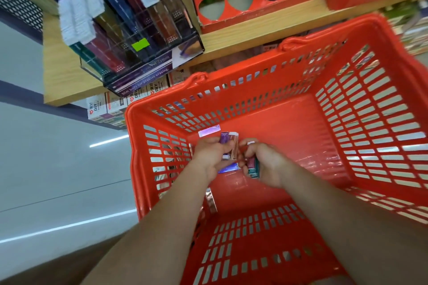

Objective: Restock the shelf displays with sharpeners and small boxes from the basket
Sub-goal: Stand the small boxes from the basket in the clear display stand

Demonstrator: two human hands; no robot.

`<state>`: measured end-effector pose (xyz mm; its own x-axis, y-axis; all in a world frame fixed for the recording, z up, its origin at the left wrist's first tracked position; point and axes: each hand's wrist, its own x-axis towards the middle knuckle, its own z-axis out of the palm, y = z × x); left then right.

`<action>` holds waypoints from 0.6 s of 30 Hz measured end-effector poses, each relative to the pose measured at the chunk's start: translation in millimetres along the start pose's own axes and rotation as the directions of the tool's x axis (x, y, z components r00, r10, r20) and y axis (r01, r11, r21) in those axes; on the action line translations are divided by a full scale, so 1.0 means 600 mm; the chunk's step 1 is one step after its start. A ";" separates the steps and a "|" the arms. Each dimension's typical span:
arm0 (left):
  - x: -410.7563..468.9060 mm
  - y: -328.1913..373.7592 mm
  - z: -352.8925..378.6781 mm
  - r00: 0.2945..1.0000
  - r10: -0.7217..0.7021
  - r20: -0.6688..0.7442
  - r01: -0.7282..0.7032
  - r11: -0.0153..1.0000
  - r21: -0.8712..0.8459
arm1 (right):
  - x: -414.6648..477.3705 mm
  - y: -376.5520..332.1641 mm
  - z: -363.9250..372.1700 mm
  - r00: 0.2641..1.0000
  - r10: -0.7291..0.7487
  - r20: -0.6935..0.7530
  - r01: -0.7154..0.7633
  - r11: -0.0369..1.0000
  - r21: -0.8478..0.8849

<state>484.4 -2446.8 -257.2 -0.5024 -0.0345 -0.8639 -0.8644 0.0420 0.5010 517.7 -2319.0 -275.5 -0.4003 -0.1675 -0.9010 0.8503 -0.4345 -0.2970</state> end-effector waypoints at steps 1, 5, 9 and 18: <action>-0.008 -0.001 0.004 1.000 0.006 0.017 -0.005 0.996 -0.086 | -0.005 -0.001 0.002 1.000 -0.019 0.017 0.018 0.999 0.026; -0.040 -0.004 0.014 0.997 0.066 0.032 -0.055 0.962 -0.268 | -0.043 -0.011 0.016 0.978 -0.145 0.148 0.150 0.988 -0.023; -0.086 0.004 0.024 0.987 0.154 0.035 -0.131 0.924 -0.359 | -0.090 -0.019 0.032 0.937 -0.331 0.113 0.347 0.918 -0.189; -0.204 0.065 0.002 0.897 0.434 0.082 -0.427 0.899 -0.092 | -0.206 -0.058 0.062 0.908 -0.411 0.084 0.413 0.911 0.003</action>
<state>512.1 -2440.0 -132.1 -0.8247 0.0687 -0.5614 -0.5645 -0.0389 0.8245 524.7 -2316.0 -142.2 -0.7419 -0.0480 -0.6688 0.6085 -0.4673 -0.6414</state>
